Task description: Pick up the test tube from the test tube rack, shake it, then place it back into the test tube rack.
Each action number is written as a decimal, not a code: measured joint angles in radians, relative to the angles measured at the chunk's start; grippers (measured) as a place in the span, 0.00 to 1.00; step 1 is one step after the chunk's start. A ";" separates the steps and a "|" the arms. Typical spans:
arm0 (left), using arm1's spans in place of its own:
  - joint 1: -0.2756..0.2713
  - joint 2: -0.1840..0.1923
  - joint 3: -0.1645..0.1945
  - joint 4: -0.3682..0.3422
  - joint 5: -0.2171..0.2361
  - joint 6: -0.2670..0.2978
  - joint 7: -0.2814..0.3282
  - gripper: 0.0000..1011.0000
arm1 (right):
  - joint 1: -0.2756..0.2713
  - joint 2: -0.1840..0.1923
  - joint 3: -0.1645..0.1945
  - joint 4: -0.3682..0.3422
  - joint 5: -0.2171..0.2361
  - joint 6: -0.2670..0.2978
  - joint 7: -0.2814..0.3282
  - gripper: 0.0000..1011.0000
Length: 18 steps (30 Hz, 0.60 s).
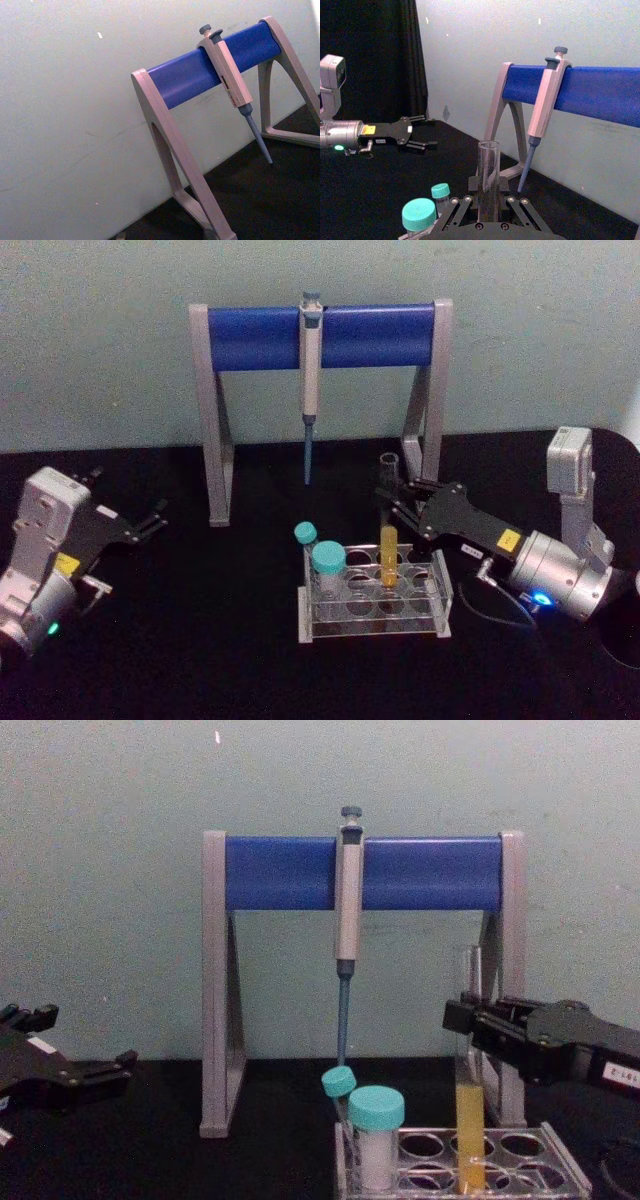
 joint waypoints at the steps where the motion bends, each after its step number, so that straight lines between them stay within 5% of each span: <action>1: 0.000 0.000 0.000 0.000 0.000 0.000 0.000 0.99 | 0.001 0.000 -0.001 0.002 -0.001 0.001 0.000 0.22; 18: 0.000 0.000 0.000 0.000 0.000 0.000 0.000 0.99 | 0.020 -0.006 -0.017 0.032 -0.020 0.027 0.004 0.22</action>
